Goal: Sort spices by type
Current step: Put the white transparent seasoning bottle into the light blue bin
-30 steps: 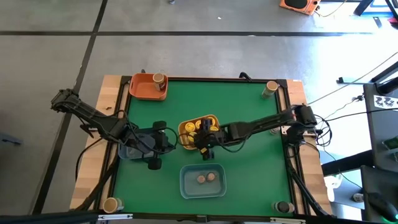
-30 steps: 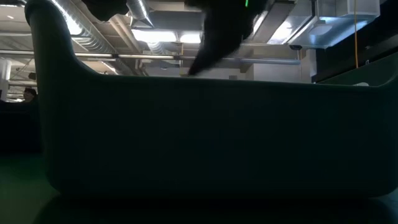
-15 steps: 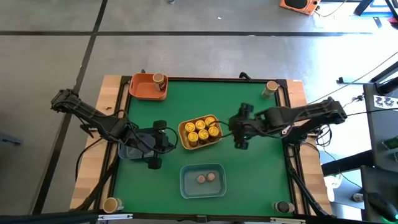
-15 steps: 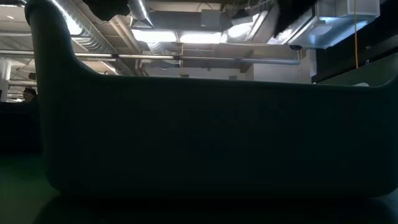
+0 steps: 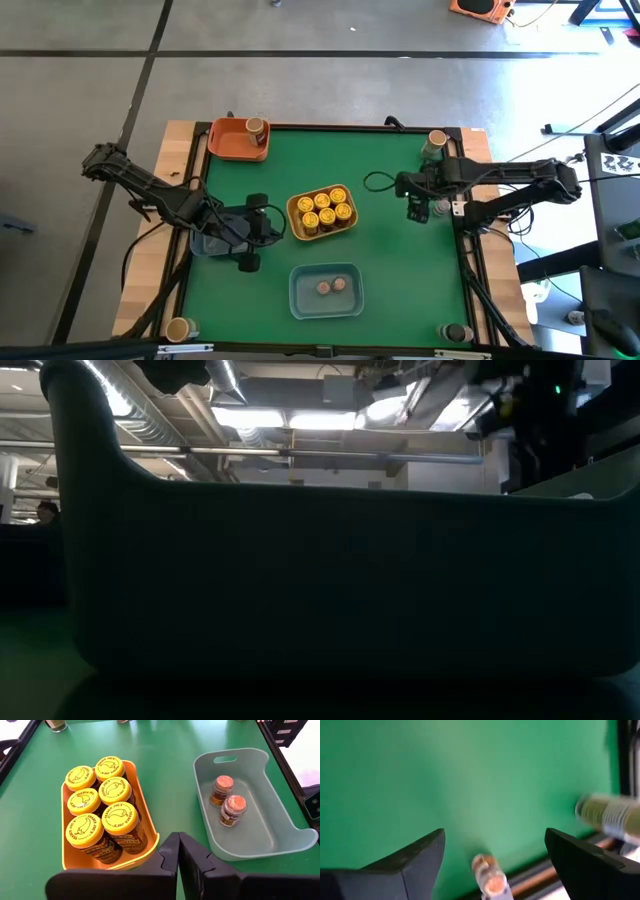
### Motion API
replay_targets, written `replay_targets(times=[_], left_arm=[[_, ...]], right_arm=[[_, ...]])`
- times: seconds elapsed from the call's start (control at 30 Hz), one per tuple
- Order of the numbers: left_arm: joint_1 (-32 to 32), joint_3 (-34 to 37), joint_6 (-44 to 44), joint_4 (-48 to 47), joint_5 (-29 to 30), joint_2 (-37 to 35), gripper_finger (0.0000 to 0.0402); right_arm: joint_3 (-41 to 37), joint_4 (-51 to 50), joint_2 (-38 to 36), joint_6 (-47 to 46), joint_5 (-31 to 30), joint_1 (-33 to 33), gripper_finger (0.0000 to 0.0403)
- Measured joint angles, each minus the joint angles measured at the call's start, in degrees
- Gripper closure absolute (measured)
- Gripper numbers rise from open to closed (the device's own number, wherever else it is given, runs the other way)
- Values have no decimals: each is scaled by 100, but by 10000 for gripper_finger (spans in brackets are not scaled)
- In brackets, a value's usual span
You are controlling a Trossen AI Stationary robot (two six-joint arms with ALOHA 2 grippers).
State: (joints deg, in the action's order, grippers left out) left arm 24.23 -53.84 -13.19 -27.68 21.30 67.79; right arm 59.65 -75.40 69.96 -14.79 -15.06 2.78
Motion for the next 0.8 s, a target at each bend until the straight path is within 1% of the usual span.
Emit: replay_targets(times=[0.17,0.43,0.47,0.57,0.6,0.8], left_arm=[[0,0,-20,2,-2,0,396],[0,0,-26,2,-2,0,396],[0,0,-25,4,-2,0,396],[-3,0,-21,4,0,0,396],[-7,0,-15,4,8,0,396],[-7,0,-4,2,37,0,396]], right_arm=[[-449,-327,-34,-108,247,517,63],[-836,-445,325,-144,926,587,63],[-836,-468,377,-126,945,587,63],[-838,-534,544,-291,426,594,63],[-838,-593,620,-299,366,628,63],[-838,-709,1136,-314,516,1165,63]])
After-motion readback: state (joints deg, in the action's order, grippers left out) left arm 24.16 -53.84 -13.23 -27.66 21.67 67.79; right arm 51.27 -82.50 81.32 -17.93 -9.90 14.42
